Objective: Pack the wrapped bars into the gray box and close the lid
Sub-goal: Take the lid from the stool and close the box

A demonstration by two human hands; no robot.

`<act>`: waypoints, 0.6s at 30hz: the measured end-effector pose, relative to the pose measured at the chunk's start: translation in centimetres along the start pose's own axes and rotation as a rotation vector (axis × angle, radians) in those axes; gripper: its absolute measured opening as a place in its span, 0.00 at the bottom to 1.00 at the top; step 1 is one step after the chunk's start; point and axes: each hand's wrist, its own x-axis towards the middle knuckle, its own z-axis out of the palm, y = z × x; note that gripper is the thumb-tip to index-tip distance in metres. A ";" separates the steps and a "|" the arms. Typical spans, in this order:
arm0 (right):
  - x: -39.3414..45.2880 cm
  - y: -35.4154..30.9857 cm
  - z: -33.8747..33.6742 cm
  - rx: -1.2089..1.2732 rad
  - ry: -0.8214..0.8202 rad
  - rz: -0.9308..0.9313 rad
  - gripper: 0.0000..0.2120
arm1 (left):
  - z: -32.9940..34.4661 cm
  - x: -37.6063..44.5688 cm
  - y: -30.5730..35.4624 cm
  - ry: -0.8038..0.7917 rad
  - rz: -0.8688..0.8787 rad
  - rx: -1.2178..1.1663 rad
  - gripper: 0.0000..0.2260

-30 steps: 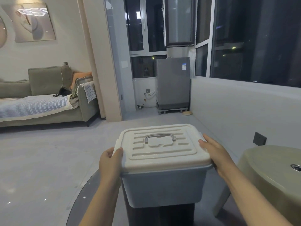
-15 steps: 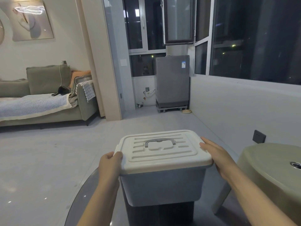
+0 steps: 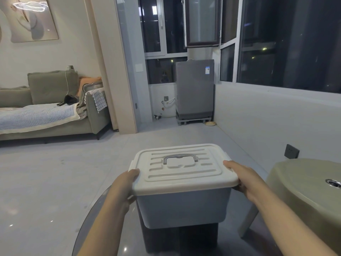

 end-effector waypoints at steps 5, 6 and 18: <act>0.0 0.1 0.0 0.035 0.077 -0.022 0.08 | -0.5 0.2 -0.1 0.108 0.212 -0.009 0.27; 0.0 0.2 0.0 0.016 0.113 -0.072 0.09 | -0.4 0.0 -0.1 0.145 0.236 -0.002 0.32; -0.3 0.4 0.1 -0.164 0.119 -0.342 0.04 | 0.6 -0.1 -0.2 0.122 0.323 0.019 0.01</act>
